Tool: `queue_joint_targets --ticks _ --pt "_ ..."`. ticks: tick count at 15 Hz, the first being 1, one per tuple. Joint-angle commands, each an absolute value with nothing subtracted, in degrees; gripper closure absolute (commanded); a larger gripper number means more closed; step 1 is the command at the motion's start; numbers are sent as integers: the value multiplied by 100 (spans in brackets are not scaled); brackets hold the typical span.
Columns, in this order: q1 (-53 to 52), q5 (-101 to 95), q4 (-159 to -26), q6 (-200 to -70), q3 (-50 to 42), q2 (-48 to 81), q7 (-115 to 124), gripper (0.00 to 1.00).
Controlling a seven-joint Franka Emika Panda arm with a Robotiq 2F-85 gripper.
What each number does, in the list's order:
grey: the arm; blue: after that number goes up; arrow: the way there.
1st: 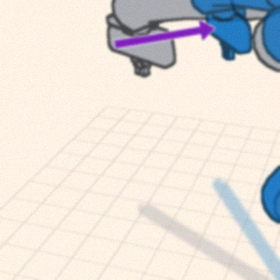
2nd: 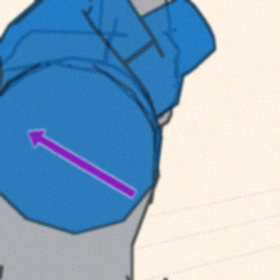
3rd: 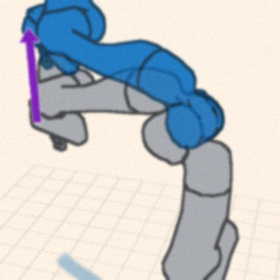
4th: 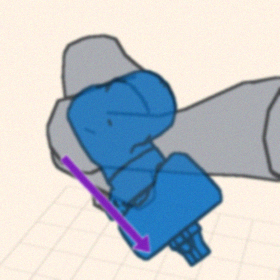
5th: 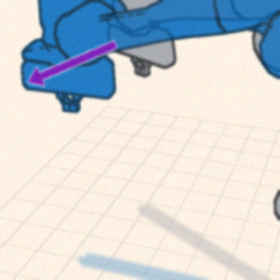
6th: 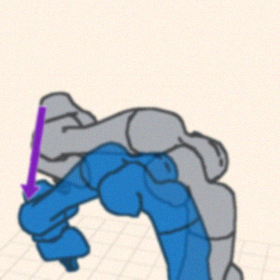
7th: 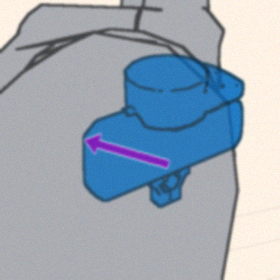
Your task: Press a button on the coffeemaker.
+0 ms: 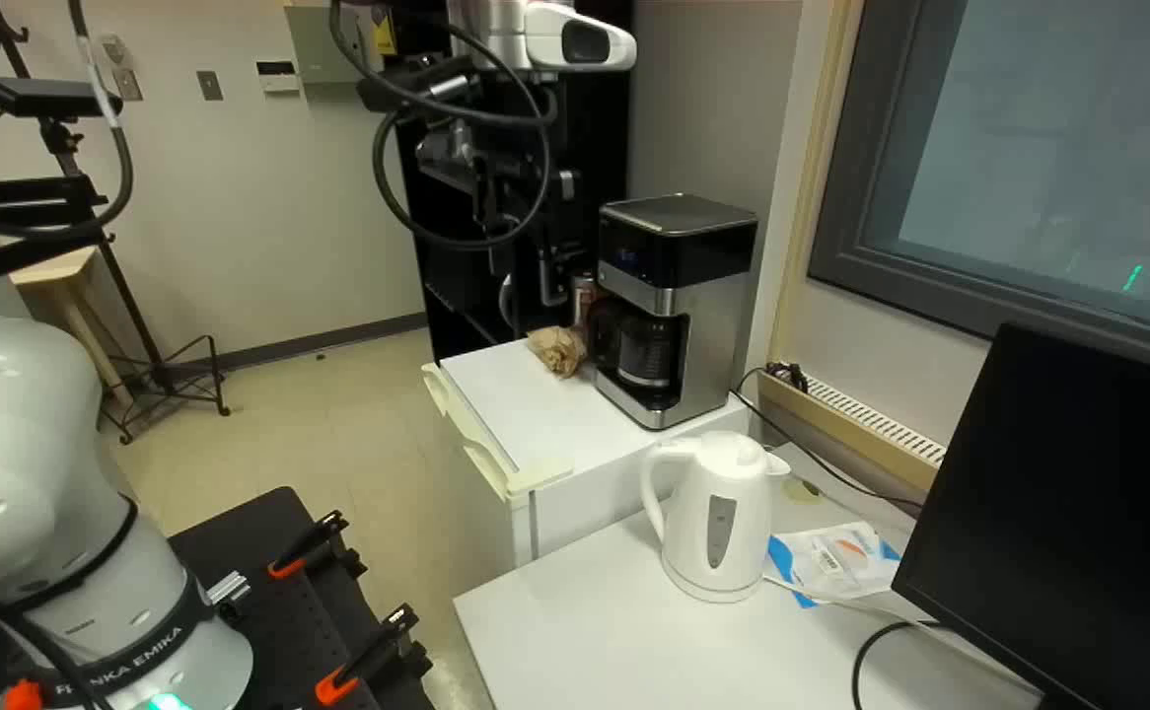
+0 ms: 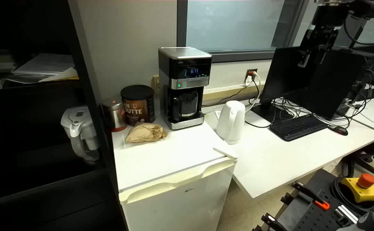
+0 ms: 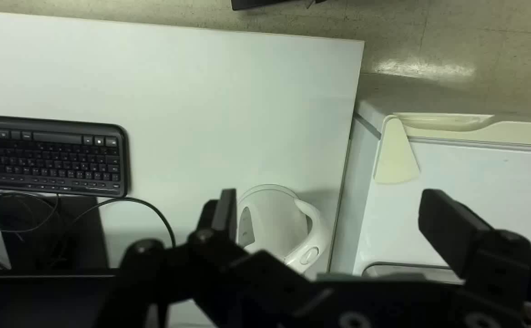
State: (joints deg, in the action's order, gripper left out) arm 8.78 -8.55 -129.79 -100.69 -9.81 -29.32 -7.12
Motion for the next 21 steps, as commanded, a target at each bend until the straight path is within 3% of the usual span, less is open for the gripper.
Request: queue_joint_targets --ticks 1,11,21 --pt "871 -856 -12958 -10054 -988 -2926 -713 0" --pt "871 -856 -12956 -10055 -988 -2927 -712 0" --pt "554 -1279 -12773 -10808 -831 -1925 -1530 0"
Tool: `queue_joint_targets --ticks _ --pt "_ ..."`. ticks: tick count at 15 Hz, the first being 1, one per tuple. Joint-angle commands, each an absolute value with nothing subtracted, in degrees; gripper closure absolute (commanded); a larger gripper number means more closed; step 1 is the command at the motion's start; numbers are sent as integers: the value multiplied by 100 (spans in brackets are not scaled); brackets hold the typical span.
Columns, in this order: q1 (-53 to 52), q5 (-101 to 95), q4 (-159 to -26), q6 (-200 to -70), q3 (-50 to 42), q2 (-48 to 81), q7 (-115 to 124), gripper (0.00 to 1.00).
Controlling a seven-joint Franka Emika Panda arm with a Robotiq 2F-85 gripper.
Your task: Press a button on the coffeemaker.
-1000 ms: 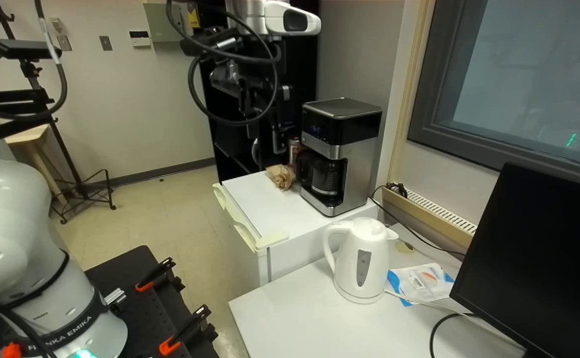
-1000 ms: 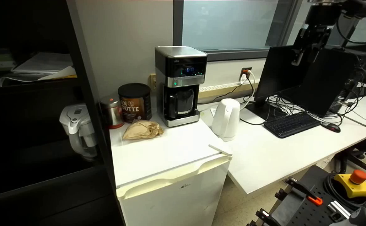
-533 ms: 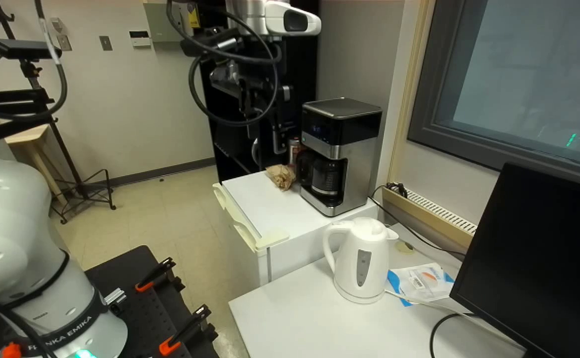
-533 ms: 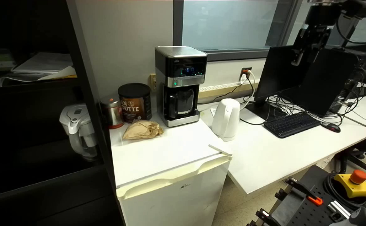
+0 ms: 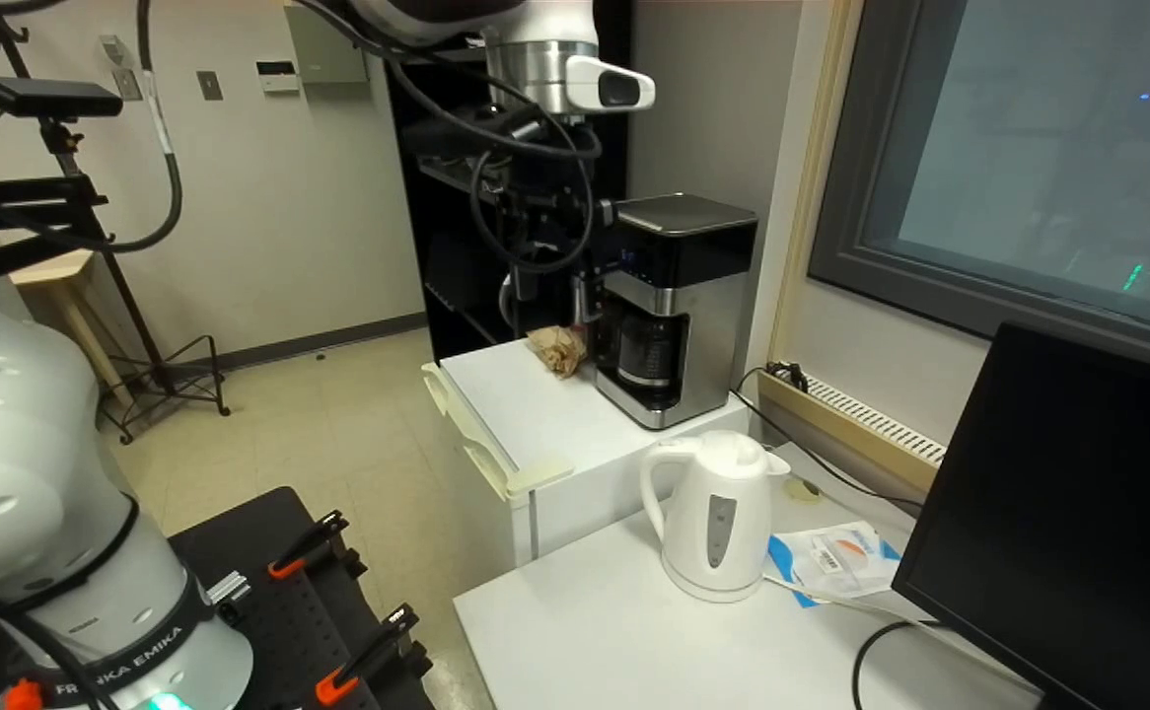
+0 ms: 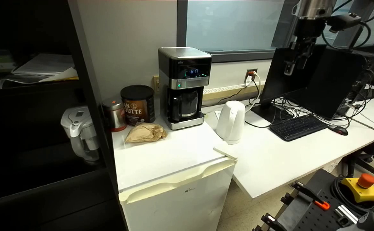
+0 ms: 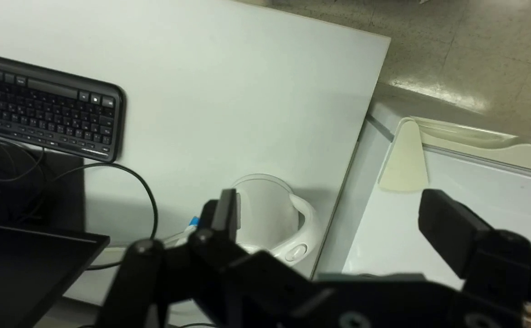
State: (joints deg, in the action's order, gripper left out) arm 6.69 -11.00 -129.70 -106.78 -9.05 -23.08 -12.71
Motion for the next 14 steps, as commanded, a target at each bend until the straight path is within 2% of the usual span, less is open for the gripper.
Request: queue_joint_targets --ticks 1,14 --pt "508 -1346 -12733 -10853 -774 -1784 -1592 0" --pt "80 -2327 -12466 -11343 -148 -592 -2033 0"
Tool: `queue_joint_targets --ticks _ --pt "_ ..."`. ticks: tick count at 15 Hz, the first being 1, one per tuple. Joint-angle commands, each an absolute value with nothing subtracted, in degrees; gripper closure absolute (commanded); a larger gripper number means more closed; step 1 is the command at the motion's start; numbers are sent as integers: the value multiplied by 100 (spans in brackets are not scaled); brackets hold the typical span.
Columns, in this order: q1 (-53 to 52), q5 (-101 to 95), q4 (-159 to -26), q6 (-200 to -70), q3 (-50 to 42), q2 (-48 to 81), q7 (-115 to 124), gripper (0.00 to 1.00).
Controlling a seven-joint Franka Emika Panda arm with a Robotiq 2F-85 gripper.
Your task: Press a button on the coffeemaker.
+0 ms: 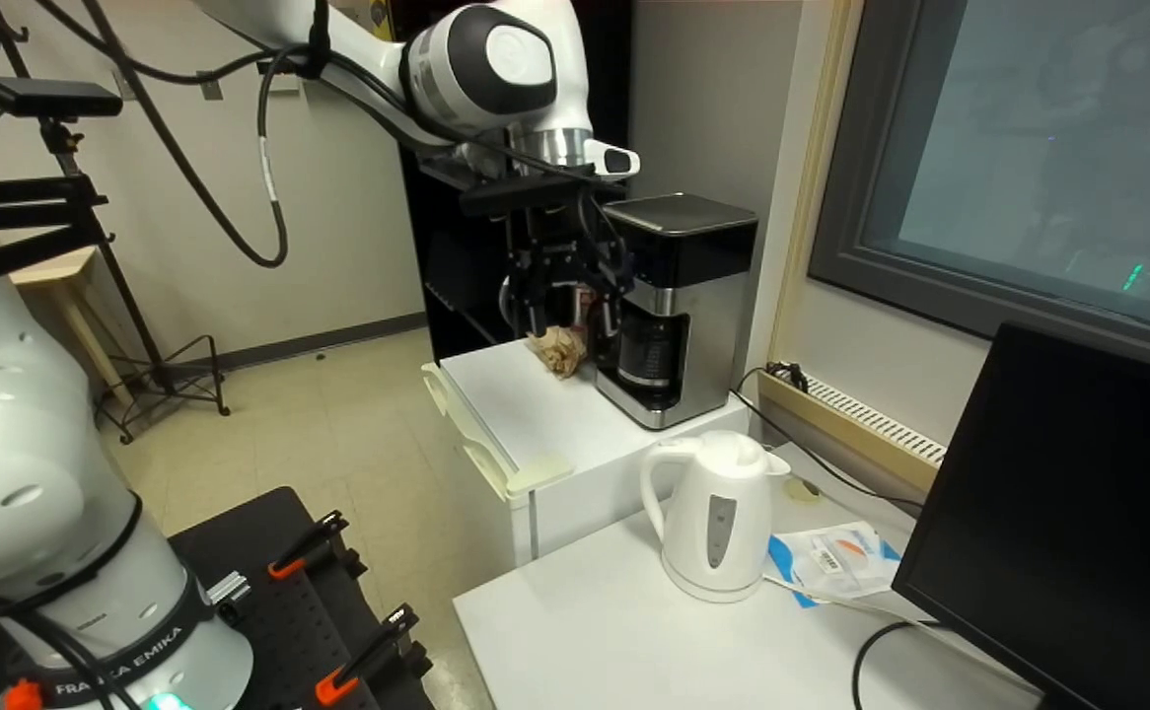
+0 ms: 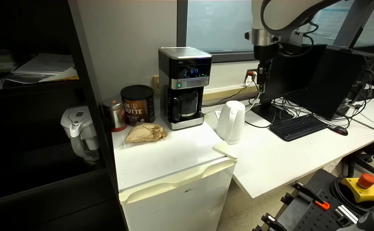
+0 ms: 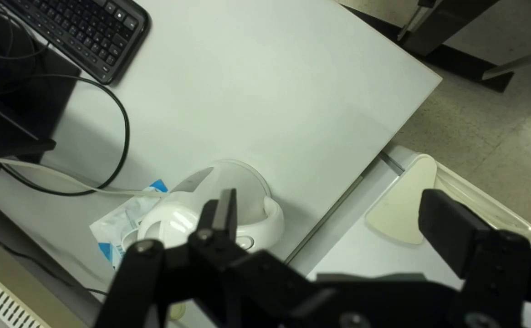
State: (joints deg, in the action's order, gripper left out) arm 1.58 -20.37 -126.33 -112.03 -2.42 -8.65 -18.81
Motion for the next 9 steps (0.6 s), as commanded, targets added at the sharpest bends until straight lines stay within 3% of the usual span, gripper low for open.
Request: queue_joint_targets --ticks 1,3,4,6,9 --pt "49 -2429 -12456 -11394 -102 -506 -2036 0" --pt "-4 -2661 -12438 -11471 -14 -340 -2028 0" --pt "-29 -2812 -12429 -11523 26 -261 -2005 25" --pt "-86 -3126 -12413 -11586 114 -86 -1972 32" --pt "-159 -3502 -12347 -11628 202 143 -1981 56"
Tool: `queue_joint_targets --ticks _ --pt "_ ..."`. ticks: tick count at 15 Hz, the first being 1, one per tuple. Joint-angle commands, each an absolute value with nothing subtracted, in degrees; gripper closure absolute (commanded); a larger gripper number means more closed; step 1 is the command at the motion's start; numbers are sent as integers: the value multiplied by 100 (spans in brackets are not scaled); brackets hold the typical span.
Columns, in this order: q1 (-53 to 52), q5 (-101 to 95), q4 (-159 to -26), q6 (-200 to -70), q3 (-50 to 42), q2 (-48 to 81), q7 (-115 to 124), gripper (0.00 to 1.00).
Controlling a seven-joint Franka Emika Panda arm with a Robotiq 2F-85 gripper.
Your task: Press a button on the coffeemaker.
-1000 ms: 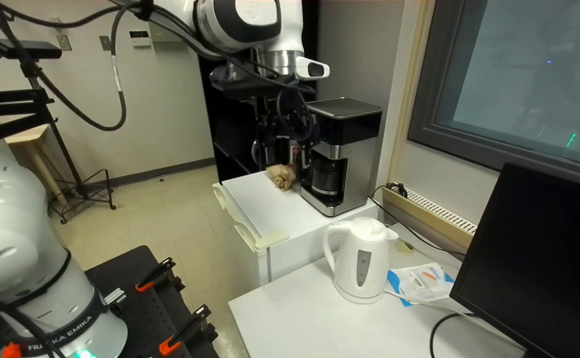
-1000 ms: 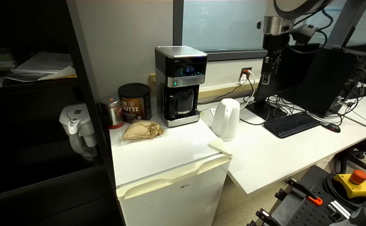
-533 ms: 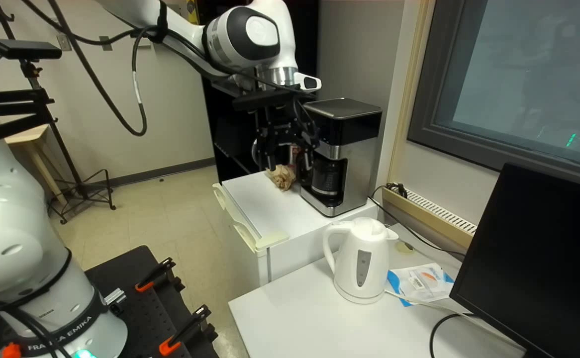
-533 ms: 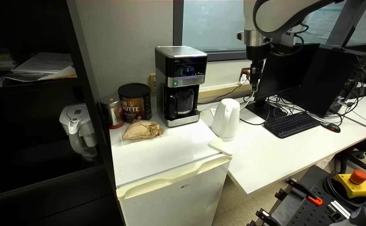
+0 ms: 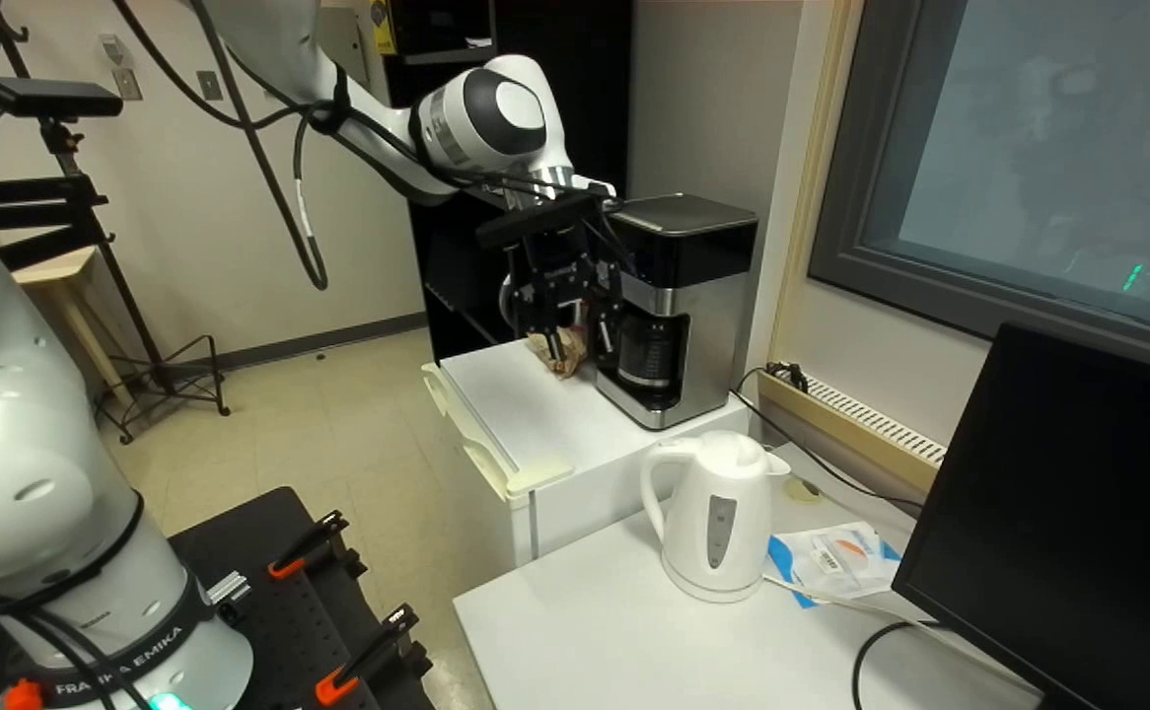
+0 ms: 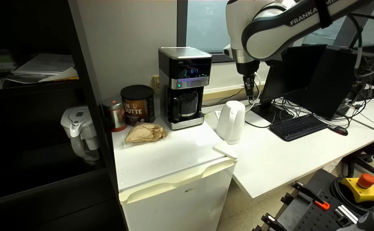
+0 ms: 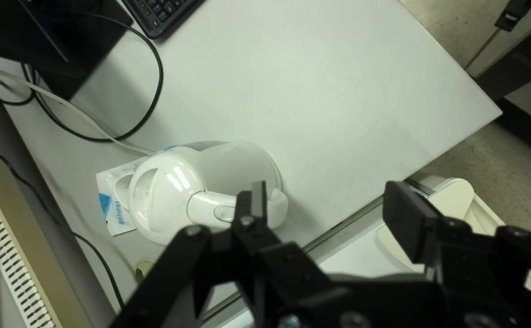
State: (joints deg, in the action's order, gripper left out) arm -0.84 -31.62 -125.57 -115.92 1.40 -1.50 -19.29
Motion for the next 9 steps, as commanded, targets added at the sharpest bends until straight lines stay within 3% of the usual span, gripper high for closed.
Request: queue_joint_targets --ticks 1,5,9 --pt "-183 -3612 -12316 -11648 225 222 -1978 63" --pt "-246 -4067 -12243 -11780 266 414 -1883 94" --pt "-264 -4936 -12358 -12408 256 462 -1481 100"
